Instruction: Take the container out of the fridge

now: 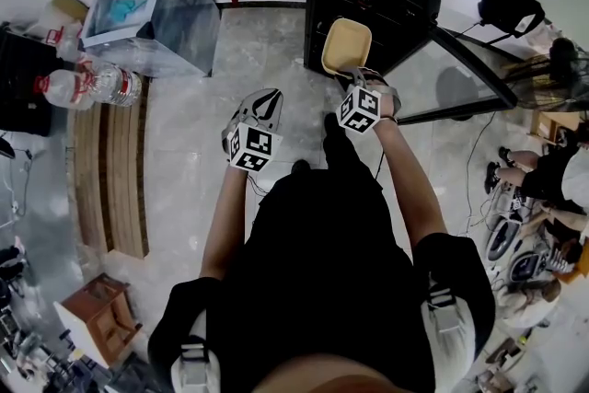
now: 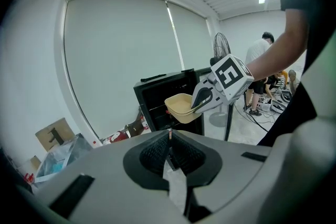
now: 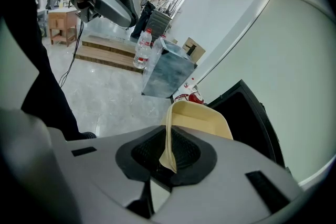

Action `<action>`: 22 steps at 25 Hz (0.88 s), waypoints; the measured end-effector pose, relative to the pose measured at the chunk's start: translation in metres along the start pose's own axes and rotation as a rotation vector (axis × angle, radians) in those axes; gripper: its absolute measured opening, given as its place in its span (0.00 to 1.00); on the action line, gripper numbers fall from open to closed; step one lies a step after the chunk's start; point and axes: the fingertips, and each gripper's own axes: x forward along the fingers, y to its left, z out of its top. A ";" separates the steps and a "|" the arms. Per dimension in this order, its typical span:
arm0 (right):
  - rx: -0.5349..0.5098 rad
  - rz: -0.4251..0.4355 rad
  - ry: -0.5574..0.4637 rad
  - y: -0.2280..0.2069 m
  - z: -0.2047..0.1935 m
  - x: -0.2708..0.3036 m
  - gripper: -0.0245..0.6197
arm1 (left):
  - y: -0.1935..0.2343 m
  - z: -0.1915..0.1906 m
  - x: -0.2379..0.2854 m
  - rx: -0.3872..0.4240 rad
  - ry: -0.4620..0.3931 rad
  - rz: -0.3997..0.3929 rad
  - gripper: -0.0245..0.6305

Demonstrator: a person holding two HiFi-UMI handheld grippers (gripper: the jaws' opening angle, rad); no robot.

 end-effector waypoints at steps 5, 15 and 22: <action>0.007 -0.002 0.007 0.019 0.001 -0.008 0.08 | -0.007 -0.010 -0.013 0.000 -0.001 -0.007 0.08; 0.017 0.000 0.016 0.054 0.002 -0.023 0.08 | -0.019 -0.026 -0.032 -0.001 -0.003 -0.017 0.08; 0.027 0.001 0.011 0.073 0.003 -0.029 0.08 | -0.026 -0.034 -0.042 -0.004 -0.004 -0.011 0.08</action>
